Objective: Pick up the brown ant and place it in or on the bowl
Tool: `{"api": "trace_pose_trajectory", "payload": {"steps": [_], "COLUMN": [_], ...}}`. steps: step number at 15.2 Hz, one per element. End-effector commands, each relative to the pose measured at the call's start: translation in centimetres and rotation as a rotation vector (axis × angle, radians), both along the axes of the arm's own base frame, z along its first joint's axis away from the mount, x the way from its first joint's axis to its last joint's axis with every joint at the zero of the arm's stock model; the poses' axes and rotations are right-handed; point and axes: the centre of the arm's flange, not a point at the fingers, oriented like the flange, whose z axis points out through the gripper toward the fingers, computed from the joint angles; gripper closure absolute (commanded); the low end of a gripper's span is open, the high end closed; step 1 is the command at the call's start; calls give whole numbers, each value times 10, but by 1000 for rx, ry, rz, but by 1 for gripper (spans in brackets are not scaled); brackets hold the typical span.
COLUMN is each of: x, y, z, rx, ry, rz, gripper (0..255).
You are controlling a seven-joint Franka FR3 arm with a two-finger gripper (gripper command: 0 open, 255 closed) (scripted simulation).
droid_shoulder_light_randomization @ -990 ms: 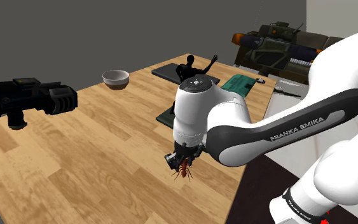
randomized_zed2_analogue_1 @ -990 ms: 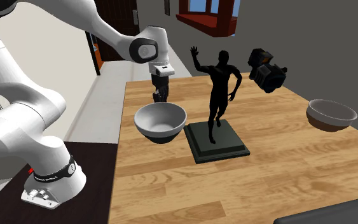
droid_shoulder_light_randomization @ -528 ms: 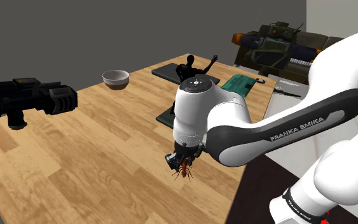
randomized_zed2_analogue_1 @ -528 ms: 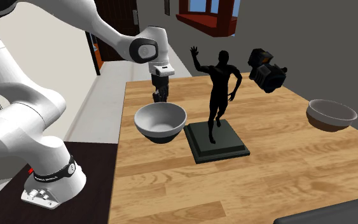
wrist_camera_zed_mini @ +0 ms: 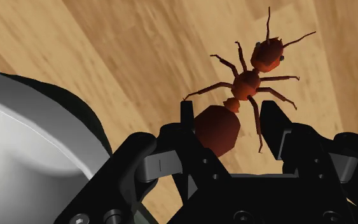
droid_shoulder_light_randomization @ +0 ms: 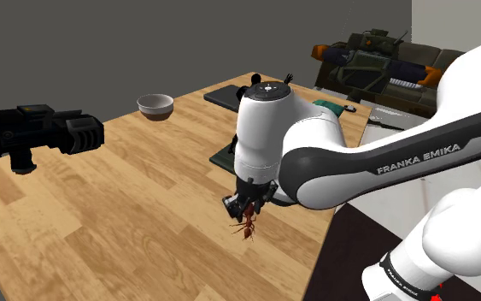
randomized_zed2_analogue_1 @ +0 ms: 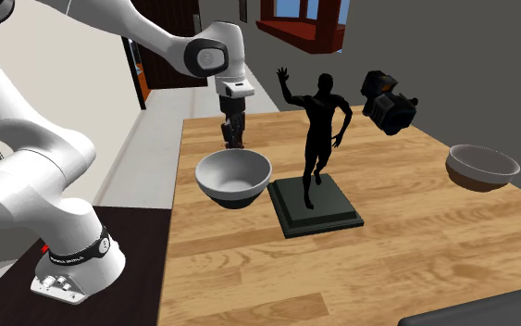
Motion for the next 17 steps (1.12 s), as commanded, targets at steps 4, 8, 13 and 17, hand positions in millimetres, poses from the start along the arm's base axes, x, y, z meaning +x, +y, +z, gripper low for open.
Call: {"api": "trace_pose_trajectory", "payload": {"steps": [4, 8, 13, 17], "x": [0, 0, 0, 0], "y": [0, 0, 0, 0], "z": [26, 47, 73, 94], "rx": [0, 0, 0, 0], "ry": [1, 1, 1, 1], "rz": [0, 0, 0, 0], "gripper": [255, 255, 255, 255]}}
